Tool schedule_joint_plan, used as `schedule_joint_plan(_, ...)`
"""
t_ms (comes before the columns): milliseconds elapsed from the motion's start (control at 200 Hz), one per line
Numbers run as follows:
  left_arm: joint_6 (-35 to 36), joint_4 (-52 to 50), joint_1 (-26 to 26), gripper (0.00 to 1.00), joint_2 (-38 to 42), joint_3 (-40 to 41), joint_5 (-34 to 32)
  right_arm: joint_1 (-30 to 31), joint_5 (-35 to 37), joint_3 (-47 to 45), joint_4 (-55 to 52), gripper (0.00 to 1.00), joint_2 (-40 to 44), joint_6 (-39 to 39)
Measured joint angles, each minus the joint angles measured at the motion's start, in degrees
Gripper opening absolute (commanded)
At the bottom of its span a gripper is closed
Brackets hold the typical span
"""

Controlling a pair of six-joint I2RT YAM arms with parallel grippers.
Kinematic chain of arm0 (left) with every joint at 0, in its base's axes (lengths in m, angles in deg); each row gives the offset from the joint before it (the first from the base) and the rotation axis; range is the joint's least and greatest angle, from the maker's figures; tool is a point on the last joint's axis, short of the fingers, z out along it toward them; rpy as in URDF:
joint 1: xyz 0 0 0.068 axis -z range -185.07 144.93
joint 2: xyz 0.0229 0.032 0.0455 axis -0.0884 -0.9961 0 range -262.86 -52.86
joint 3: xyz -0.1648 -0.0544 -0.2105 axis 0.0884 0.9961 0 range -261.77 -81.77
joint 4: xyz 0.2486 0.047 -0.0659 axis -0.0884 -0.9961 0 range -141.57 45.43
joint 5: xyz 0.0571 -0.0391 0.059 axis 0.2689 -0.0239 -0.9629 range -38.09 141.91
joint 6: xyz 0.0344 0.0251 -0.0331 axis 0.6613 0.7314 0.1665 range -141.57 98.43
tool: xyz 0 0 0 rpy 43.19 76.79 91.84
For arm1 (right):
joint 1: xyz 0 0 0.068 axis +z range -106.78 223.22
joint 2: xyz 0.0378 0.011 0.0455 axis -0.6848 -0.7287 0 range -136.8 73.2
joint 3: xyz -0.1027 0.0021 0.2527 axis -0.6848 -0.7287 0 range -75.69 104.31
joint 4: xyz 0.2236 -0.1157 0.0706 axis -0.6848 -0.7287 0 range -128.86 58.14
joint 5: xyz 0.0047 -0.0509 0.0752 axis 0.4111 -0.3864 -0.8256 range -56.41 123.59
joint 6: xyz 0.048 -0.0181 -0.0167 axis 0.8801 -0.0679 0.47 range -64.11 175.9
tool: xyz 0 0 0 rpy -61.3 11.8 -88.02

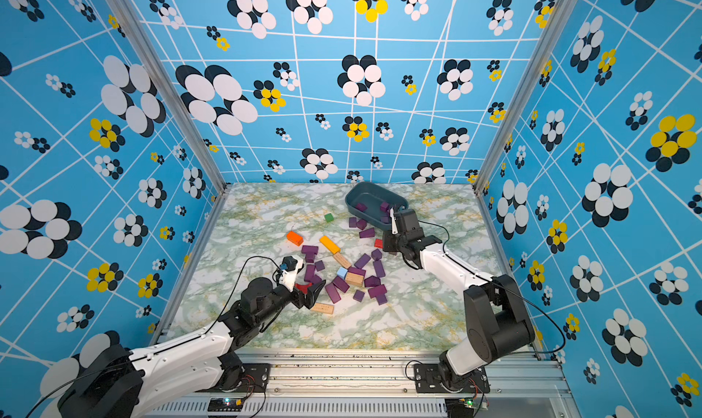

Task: Pick purple bricks into the storage bin
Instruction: Pick up the building block from the center of the board, then place the building block in the storage box.

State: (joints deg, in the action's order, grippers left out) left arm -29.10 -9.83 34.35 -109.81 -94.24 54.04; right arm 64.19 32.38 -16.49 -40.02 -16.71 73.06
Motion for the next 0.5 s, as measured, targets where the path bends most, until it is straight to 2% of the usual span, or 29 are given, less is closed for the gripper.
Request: schedule_joint_plan(500,-0.42,-0.04,0.00,1.00,0.94,0.00,-0.90,-4.79,-3.43,27.39,1.29,0.19,-25.79,3.30)
